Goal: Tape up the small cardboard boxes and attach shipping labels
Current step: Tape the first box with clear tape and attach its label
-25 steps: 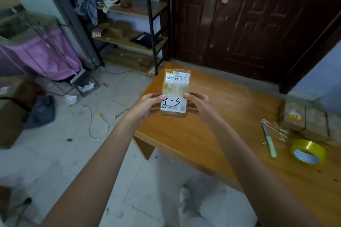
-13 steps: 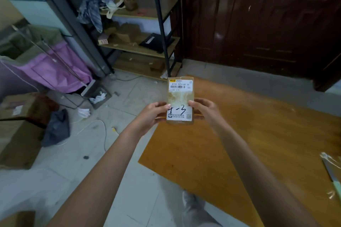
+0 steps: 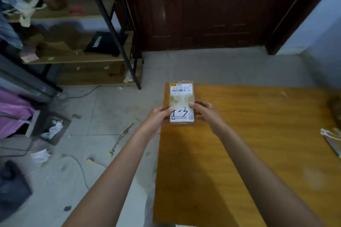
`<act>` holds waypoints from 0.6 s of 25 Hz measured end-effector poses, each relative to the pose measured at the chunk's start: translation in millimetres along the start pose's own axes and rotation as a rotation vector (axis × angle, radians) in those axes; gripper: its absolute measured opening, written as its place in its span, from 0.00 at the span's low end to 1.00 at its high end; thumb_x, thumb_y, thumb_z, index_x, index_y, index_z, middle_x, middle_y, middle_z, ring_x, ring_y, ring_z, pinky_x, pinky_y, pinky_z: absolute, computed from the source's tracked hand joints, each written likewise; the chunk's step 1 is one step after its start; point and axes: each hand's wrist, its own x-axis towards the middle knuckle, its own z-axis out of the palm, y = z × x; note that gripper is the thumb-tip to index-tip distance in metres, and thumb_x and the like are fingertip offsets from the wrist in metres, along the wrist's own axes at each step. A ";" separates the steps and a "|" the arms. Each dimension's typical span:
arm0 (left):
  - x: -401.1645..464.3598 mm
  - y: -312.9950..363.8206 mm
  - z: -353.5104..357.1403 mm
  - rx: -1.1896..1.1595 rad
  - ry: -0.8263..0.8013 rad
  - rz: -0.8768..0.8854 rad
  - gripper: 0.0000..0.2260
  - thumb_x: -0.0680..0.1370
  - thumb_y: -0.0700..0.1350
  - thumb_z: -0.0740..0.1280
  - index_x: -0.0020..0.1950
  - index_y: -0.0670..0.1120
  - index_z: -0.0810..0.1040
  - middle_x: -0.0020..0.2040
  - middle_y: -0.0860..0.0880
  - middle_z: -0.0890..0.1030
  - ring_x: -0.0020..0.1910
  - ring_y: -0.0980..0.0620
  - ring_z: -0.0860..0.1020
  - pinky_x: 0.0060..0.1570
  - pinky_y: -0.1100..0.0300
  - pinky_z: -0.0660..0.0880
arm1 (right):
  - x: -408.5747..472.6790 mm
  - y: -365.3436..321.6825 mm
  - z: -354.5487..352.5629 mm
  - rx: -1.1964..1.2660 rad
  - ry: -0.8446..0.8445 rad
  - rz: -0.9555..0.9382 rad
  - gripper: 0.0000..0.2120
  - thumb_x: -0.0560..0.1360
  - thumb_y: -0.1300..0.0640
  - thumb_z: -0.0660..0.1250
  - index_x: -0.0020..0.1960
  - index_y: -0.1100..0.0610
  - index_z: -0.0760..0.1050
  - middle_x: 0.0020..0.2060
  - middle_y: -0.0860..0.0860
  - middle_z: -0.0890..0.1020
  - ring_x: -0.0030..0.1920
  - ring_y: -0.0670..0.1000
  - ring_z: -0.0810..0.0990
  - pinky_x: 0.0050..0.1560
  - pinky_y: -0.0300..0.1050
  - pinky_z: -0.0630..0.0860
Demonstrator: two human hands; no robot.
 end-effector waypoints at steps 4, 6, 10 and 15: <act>52.9 -8.3 -19.4 0.191 -0.019 0.038 0.11 0.81 0.49 0.65 0.58 0.45 0.80 0.46 0.53 0.84 0.42 0.58 0.83 0.40 0.66 0.79 | 31.2 22.7 29.2 0.016 0.224 0.017 0.14 0.75 0.54 0.71 0.58 0.60 0.78 0.47 0.51 0.85 0.43 0.45 0.85 0.38 0.38 0.80; 70.9 -15.2 -23.0 0.241 0.002 0.063 0.08 0.81 0.49 0.65 0.52 0.48 0.82 0.47 0.50 0.85 0.43 0.55 0.83 0.45 0.59 0.80 | 44.2 31.9 39.3 -0.031 0.313 0.016 0.12 0.76 0.53 0.70 0.56 0.59 0.79 0.48 0.51 0.85 0.45 0.47 0.85 0.45 0.45 0.82; 95.4 -24.2 -27.5 0.316 0.105 0.088 0.12 0.80 0.50 0.65 0.45 0.45 0.82 0.44 0.46 0.85 0.43 0.46 0.83 0.48 0.49 0.79 | 69.0 36.9 52.7 -0.213 0.350 -0.031 0.16 0.76 0.45 0.68 0.57 0.55 0.80 0.48 0.48 0.85 0.47 0.49 0.84 0.47 0.50 0.82; 119.4 -19.0 -26.5 0.366 0.167 0.104 0.14 0.81 0.51 0.64 0.45 0.43 0.82 0.41 0.48 0.84 0.38 0.50 0.81 0.38 0.57 0.76 | 98.0 32.2 57.2 -0.340 0.365 -0.057 0.14 0.78 0.45 0.65 0.56 0.52 0.80 0.46 0.42 0.81 0.45 0.42 0.80 0.43 0.40 0.78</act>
